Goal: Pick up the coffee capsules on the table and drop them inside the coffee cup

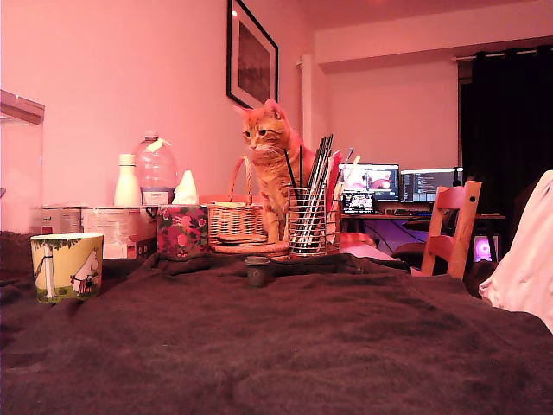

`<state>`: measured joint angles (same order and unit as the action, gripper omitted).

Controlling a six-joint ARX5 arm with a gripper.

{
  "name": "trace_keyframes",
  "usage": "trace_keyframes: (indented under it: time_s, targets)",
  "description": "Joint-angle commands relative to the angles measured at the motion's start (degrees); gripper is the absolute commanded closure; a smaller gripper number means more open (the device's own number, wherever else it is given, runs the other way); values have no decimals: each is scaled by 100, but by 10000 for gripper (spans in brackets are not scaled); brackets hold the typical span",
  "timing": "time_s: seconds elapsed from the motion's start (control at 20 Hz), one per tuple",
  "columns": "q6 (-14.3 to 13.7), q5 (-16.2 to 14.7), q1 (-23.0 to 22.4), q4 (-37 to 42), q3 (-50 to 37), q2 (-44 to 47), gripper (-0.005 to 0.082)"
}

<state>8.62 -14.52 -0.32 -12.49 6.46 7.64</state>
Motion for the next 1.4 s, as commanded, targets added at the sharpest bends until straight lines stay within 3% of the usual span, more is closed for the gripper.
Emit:
trace_keyframes:
  time_s: [0.0, 0.3, 0.5, 0.6, 0.85, 1.15, 1.35]
  targets:
    - [151, -4, 20, -498, -120, -428, 791]
    - [153, -9, 20, -498, -120, -431, 791]
    - [240, -391, 15, -24, -118, -428, 791]
    - [640, -590, 2, 267, -116, -428, 791]
    - [905, -907, -319, 608, -116, -424, 791]
    - [1001, -892, -1023, 1093, -116, -37, 791]
    - [929, -586, -1471, 1759, -116, 636, 791]
